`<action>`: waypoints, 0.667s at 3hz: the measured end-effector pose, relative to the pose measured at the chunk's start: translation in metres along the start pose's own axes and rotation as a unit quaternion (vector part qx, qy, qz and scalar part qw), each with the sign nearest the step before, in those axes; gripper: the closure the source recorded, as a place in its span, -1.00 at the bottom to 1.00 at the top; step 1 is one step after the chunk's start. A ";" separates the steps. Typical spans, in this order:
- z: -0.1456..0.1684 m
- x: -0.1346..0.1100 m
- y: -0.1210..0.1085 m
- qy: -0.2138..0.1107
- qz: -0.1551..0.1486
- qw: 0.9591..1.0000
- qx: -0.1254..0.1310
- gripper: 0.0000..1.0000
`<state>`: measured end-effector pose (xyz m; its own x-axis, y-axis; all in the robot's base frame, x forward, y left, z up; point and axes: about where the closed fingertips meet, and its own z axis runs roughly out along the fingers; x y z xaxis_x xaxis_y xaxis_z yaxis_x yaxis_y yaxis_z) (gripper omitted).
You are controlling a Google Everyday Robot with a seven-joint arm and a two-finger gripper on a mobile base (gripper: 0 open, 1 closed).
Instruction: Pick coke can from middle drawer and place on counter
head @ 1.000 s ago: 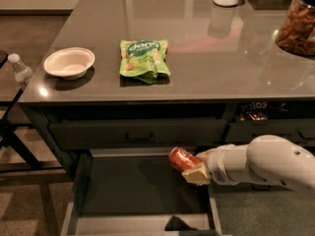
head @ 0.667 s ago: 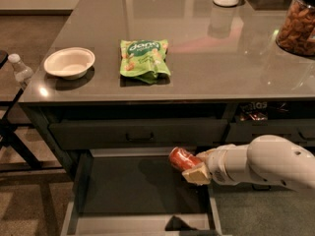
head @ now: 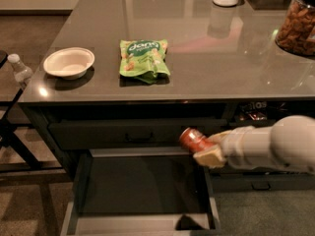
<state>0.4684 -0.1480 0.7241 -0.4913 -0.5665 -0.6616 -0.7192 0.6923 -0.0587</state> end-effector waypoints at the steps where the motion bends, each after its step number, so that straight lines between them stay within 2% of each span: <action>1: -0.048 -0.017 -0.024 -0.011 -0.007 0.999 0.041 1.00; 2: -0.048 -0.017 -0.024 -0.011 -0.007 0.999 0.041 1.00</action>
Offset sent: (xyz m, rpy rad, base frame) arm 0.0015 -0.0244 0.0404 -0.0262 -0.0561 -0.0357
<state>0.4706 -0.1762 0.7730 -0.4691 -0.5674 -0.6768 -0.6835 0.7186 -0.1287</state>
